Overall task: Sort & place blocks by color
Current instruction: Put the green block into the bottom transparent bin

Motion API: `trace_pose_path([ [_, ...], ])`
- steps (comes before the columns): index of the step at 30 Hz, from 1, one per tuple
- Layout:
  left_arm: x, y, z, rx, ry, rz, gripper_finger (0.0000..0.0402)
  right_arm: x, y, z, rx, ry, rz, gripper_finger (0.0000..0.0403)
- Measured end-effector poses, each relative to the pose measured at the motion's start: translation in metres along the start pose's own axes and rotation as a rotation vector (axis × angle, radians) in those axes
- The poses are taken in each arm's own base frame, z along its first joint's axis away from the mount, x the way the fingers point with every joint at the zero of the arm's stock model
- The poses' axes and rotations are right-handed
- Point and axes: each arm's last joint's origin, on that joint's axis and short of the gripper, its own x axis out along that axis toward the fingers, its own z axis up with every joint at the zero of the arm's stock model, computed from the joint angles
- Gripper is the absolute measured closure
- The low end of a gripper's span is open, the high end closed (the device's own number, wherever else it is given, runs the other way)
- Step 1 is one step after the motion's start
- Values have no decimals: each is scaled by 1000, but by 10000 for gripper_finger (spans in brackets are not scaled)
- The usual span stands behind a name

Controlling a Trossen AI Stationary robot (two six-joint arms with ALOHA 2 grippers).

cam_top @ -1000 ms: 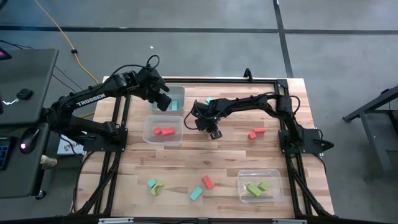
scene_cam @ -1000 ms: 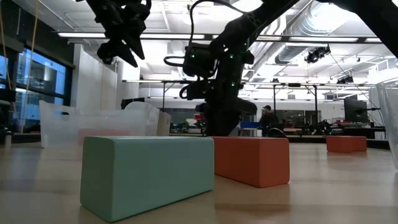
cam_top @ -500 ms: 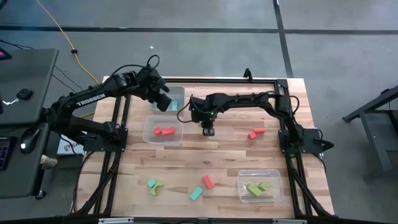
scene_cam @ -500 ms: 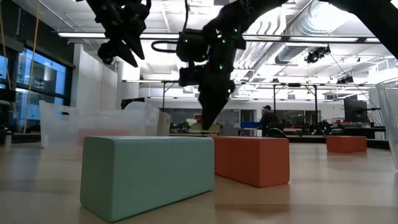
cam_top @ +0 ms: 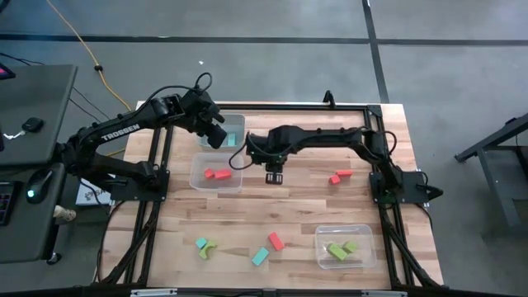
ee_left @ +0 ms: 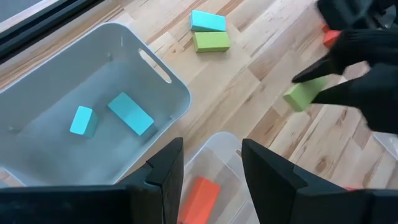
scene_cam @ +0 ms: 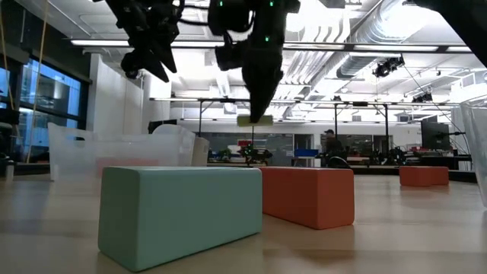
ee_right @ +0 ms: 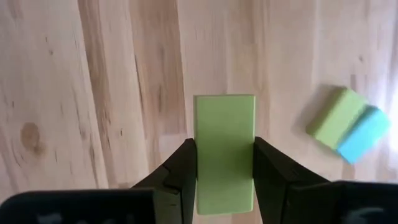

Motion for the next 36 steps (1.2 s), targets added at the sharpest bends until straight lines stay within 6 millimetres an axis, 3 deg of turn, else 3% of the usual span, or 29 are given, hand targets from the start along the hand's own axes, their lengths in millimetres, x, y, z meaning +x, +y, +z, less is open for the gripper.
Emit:
trace_pose_path([
  [8,0,0,0,1,0,0,261,-23,5,-15,77,115,-93,306],
  [18,0,0,0,22,-3,-1,261,-77,10,-49,224,59,-244,306],
  [27,0,0,0,28,-3,-2,261,-113,15,-113,486,-33,-286,306],
  [36,0,0,0,27,-4,-2,261,-127,44,-177,731,-149,-164,306],
])
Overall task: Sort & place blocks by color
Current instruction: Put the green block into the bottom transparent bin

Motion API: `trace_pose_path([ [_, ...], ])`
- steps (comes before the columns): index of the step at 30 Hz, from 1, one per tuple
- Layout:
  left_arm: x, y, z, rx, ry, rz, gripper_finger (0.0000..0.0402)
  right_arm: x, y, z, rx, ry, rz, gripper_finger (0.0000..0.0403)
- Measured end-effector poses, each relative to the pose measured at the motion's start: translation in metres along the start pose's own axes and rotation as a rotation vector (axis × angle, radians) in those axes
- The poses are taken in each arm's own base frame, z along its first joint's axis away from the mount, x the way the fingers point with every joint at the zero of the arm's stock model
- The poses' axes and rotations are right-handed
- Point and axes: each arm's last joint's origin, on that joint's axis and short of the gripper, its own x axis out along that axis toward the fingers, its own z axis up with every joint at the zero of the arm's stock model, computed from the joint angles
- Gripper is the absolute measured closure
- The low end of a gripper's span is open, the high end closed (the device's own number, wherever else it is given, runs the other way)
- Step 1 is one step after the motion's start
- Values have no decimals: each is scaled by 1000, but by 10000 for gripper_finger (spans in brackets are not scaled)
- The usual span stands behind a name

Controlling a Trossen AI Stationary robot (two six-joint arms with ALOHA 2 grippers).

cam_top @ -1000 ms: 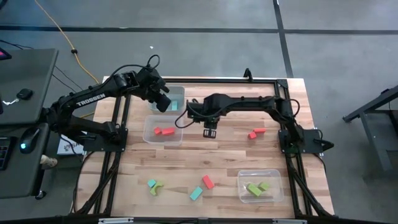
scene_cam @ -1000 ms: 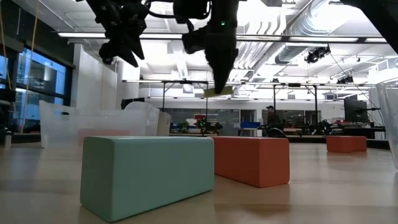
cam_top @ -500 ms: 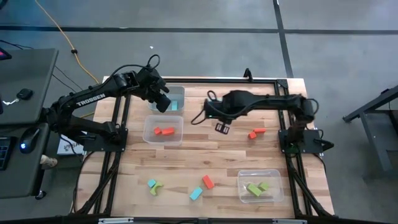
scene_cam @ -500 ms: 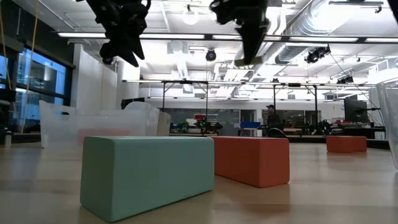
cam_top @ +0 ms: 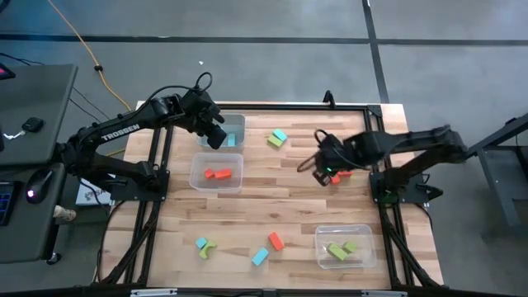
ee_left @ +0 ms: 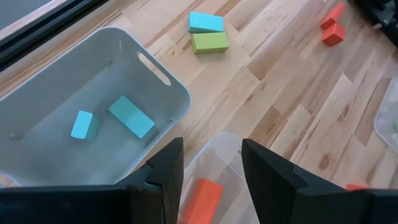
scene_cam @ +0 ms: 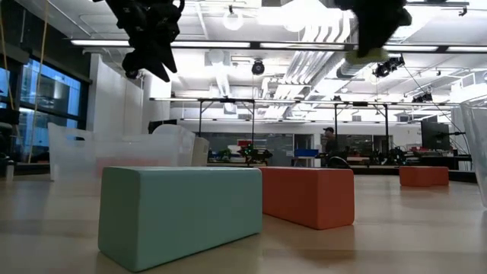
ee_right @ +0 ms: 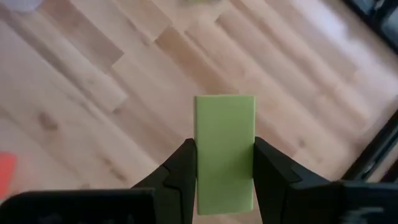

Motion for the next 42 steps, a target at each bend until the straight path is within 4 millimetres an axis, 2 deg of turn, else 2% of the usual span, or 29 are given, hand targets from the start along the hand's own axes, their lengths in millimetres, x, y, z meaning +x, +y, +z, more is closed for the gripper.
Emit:
trace_pose_path([
  [7,0,0,0,0,0,0,261,-6,5,-45,85,77,110,306],
  [13,0,0,0,-2,0,1,261,-6,23,-76,34,152,186,306],
  [19,0,0,0,-44,0,1,261,-9,44,-109,-39,162,335,306],
  [24,0,0,0,-46,0,1,261,-3,48,-136,-49,167,353,306],
  [32,0,0,0,-95,1,1,261,9,57,-165,-87,219,454,306],
  [42,0,0,0,-98,1,1,261,26,57,-189,-83,299,494,306],
])
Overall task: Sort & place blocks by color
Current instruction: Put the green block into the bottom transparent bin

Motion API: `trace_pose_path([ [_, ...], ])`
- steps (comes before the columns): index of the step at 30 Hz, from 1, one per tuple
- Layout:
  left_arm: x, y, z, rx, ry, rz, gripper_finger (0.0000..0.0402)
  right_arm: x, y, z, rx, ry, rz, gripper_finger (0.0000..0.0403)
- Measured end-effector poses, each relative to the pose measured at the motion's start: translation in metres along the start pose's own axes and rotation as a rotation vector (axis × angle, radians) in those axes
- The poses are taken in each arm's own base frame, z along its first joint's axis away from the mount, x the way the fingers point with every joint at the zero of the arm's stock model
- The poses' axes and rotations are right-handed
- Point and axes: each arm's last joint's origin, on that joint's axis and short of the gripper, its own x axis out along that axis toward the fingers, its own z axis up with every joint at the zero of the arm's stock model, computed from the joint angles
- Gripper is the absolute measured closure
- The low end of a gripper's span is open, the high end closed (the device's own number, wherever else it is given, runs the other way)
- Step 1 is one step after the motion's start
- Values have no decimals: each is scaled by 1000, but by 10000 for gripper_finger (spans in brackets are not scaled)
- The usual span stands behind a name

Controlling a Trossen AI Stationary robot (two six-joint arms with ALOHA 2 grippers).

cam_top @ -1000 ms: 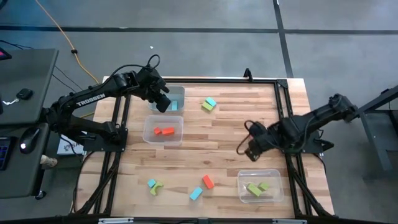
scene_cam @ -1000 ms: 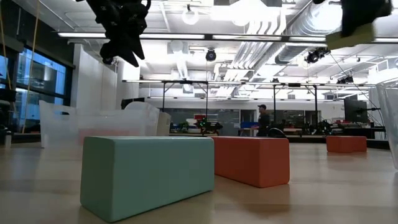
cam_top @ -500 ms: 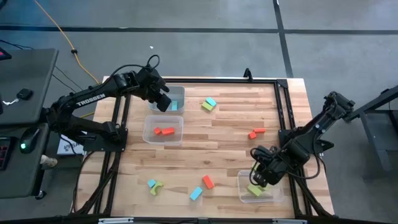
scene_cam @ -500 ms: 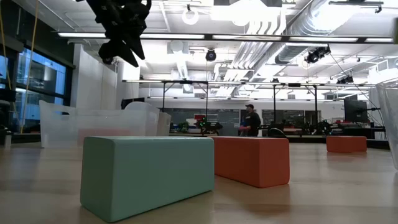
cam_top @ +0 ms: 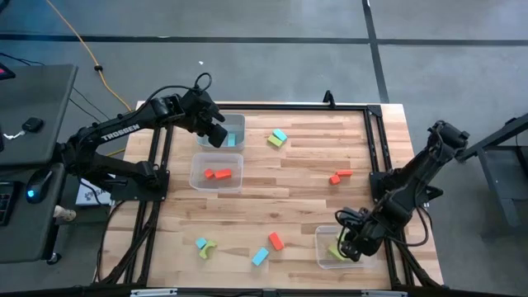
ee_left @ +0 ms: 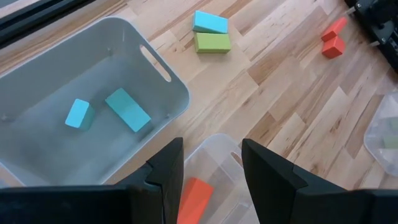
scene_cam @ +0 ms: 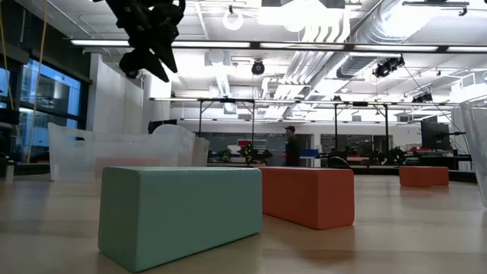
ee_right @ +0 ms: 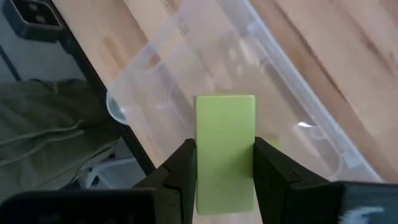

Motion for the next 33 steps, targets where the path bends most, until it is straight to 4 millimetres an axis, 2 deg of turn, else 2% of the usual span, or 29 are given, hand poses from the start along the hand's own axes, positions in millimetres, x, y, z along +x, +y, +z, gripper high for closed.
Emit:
trace_pose_path([
  [7,0,0,0,-1,0,0,261,18,-4,-8,-2,55,-75,306],
  [14,0,0,0,-1,0,0,261,44,-1,-11,-5,115,-143,306],
  [17,0,0,0,-1,0,0,261,52,-2,-12,-2,127,-177,295],
  [26,0,0,0,-3,0,0,261,60,-3,-12,29,107,-217,294],
  [33,0,0,0,-3,0,0,261,60,-3,-14,31,149,-215,272],
])
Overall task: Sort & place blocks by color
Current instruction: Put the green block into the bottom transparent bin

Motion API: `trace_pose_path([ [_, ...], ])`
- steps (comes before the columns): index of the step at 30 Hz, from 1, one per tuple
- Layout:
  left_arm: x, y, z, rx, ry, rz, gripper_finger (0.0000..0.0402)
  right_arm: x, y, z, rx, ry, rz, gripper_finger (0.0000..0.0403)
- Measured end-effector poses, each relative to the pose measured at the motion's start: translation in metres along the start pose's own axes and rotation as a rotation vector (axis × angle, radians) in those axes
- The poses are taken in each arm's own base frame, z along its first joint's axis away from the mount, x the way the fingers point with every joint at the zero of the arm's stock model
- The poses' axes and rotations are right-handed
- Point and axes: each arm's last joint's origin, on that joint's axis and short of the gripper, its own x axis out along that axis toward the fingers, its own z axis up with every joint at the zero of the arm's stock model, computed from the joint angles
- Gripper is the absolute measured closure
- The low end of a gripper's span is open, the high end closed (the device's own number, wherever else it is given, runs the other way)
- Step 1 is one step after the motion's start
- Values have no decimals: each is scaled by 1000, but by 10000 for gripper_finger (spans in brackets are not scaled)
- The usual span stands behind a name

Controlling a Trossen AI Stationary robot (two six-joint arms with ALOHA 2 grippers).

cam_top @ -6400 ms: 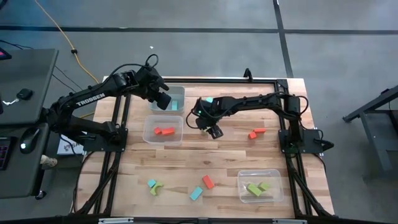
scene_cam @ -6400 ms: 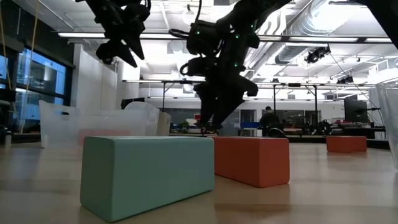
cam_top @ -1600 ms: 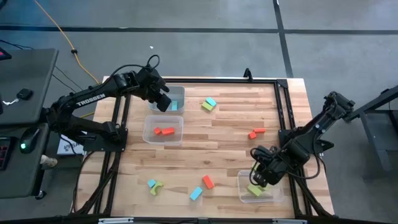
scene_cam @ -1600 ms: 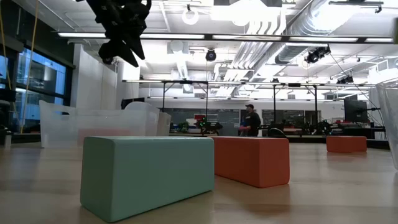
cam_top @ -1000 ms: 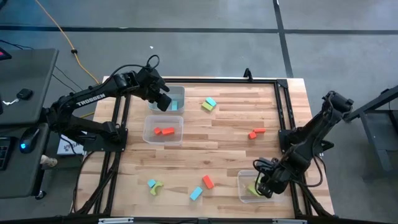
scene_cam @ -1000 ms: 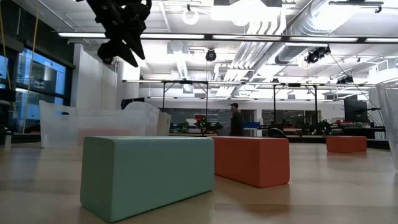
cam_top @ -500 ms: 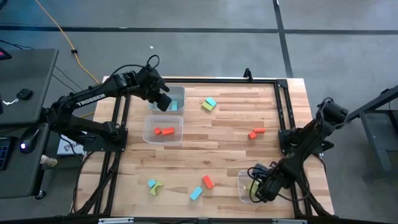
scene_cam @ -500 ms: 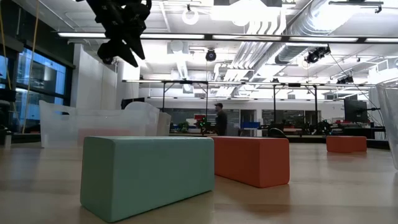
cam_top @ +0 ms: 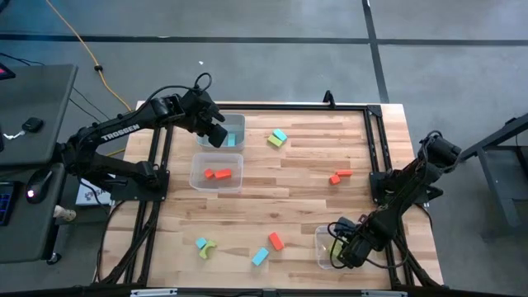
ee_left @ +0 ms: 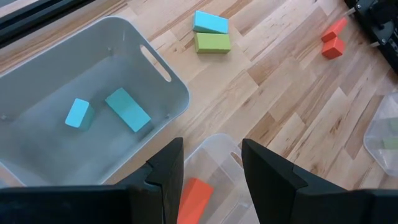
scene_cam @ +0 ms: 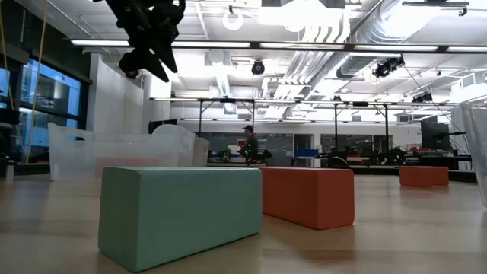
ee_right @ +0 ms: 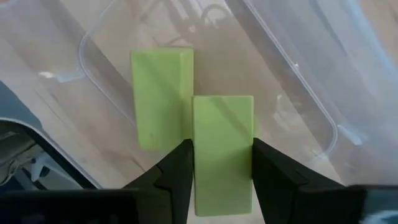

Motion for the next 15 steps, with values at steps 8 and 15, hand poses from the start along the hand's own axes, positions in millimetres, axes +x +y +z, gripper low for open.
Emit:
trace_pose_path([
  [8,0,0,0,0,0,0,261,0,0,0,0,8,-3,246],
  [15,0,0,0,1,0,0,261,0,0,0,0,8,-2,213],
])
